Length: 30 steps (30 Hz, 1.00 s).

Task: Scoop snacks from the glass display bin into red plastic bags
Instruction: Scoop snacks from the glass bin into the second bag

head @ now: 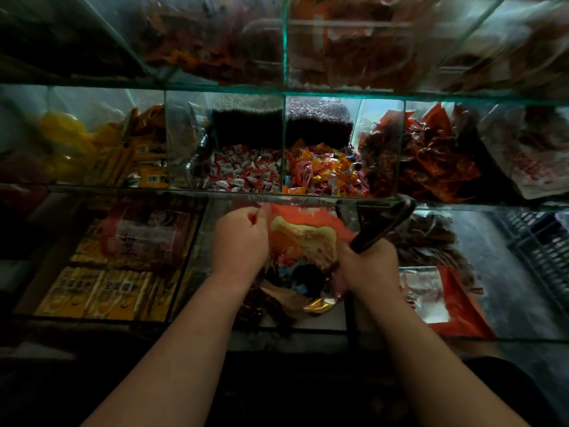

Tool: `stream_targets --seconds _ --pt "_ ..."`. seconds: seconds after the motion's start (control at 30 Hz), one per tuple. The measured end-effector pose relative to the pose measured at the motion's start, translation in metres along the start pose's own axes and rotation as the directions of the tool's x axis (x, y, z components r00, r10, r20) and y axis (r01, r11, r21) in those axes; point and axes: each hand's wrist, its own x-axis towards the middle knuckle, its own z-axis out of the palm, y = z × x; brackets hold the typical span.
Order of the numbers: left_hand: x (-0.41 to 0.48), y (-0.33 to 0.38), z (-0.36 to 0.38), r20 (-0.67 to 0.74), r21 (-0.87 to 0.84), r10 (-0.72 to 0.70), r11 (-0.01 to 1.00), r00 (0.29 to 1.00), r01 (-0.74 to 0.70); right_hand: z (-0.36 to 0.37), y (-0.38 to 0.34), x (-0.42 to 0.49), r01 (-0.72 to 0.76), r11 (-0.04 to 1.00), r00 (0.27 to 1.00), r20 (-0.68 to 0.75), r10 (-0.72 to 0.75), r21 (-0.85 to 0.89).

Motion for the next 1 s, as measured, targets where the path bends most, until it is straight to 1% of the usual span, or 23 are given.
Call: stream_targets --seconds 0.07,0.1,0.17,0.27,0.3,0.33,0.43,0.47,0.5,0.57,0.6,0.67,0.73,0.8,0.9,1.0 --pt "-0.007 0.0 -0.007 -0.065 -0.081 0.074 0.994 0.995 -0.079 -0.005 -0.012 0.015 0.052 0.999 0.998 -0.031 -0.051 0.001" --pt "-0.011 -0.002 -0.01 -0.071 -0.11 0.094 0.989 0.993 -0.102 -0.008 -0.015 0.02 0.071 0.997 0.997 -0.033 -0.072 -0.014" --pt "-0.024 -0.009 -0.013 -0.014 -0.148 0.043 0.988 0.999 -0.045 -0.015 -0.017 0.025 0.101 0.991 0.995 0.003 -0.101 -0.085" --pt "-0.048 -0.029 -0.007 0.099 -0.063 -0.055 0.996 0.994 0.061 -0.02 -0.012 0.02 0.131 0.972 0.986 0.132 -0.106 -0.197" --pt "-0.055 -0.033 -0.004 0.128 -0.045 -0.084 0.995 0.988 0.091 -0.022 -0.011 0.015 0.148 0.969 0.98 0.162 -0.117 -0.196" --pt "-0.06 -0.037 -0.001 0.141 -0.028 -0.101 0.994 0.985 0.106 -0.025 -0.01 0.009 0.174 0.968 0.976 0.163 -0.145 -0.181" --pt "-0.064 -0.039 0.002 0.113 0.084 -0.035 0.996 0.993 0.026 -0.042 -0.01 -0.014 0.244 0.959 0.969 0.074 -0.235 -0.142" --pt "-0.065 -0.038 0.001 0.107 0.114 -0.025 0.993 0.994 0.012 -0.049 -0.01 -0.022 0.269 0.955 0.961 0.095 -0.258 -0.126" --pt "-0.064 -0.036 0.0 0.095 0.13 -0.021 0.992 0.995 0.009 -0.055 -0.012 -0.03 0.288 0.949 0.952 0.145 -0.269 -0.126" --pt "-0.062 -0.032 -0.003 0.045 0.138 0.008 0.99 0.999 -0.014 -0.062 -0.018 -0.046 0.304 0.933 0.936 0.24 -0.256 -0.191" --pt "-0.061 -0.03 -0.004 0.021 0.144 0.036 0.989 0.999 -0.039 -0.064 -0.02 -0.052 0.32 0.924 0.932 0.247 -0.266 -0.209" --pt "-0.061 -0.028 -0.004 -0.001 0.148 0.078 0.986 0.997 -0.077 -0.065 -0.021 -0.061 0.374 0.913 0.917 0.213 -0.337 -0.163" --pt "-0.064 -0.027 -0.001 0.017 0.103 0.051 0.993 0.999 -0.052 -0.066 -0.018 -0.068 0.475 0.872 0.877 0.148 -0.457 -0.118" --pt "-0.07 -0.03 0.003 0.043 0.025 -0.017 1.0 0.999 0.016 -0.062 -0.012 -0.074 0.558 0.823 0.83 0.099 -0.549 -0.111" --pt "-0.076 -0.034 0.004 0.056 -0.062 -0.081 0.995 0.995 0.085 -0.047 -0.005 -0.083 0.559 0.818 0.828 0.148 -0.541 -0.138" --pt "-0.079 -0.034 0.006 0.06 -0.106 -0.11 0.988 0.992 0.116 -0.037 0.003 -0.087 0.521 0.852 0.843 0.189 -0.504 -0.05"
